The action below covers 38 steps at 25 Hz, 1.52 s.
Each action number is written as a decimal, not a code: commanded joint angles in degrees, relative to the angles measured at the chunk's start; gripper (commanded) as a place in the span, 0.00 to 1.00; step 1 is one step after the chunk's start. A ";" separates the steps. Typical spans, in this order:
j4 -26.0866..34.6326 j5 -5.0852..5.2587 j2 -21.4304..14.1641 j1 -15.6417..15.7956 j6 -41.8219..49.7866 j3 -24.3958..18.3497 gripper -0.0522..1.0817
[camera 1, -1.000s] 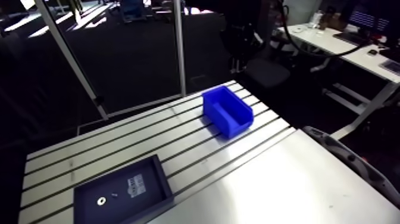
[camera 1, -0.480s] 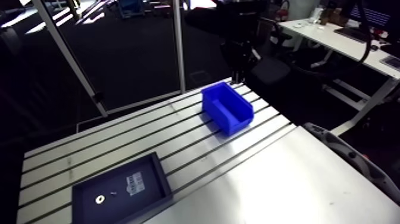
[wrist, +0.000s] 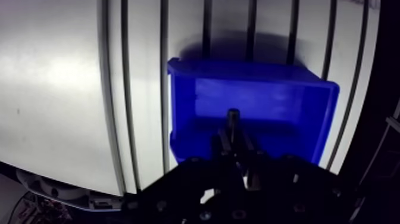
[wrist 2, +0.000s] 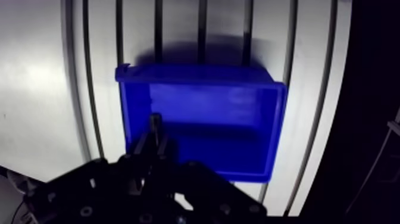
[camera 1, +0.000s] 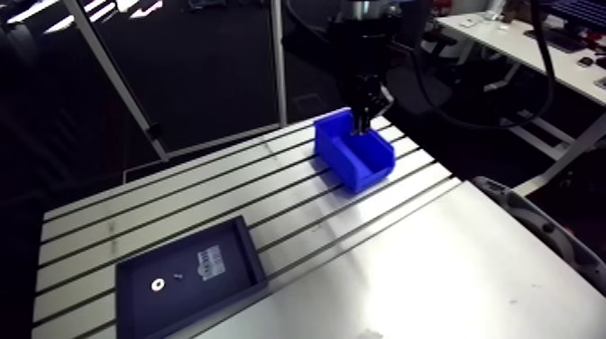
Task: Pick up the M10 bolt from the tray and put it into the blue bin.
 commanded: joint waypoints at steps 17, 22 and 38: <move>-6.18 -3.93 5.05 1.29 2.47 0.98 0.95; -6.70 -4.11 5.93 1.29 3.17 0.89 0.95; -8.99 -5.25 9.44 1.82 5.55 0.89 0.90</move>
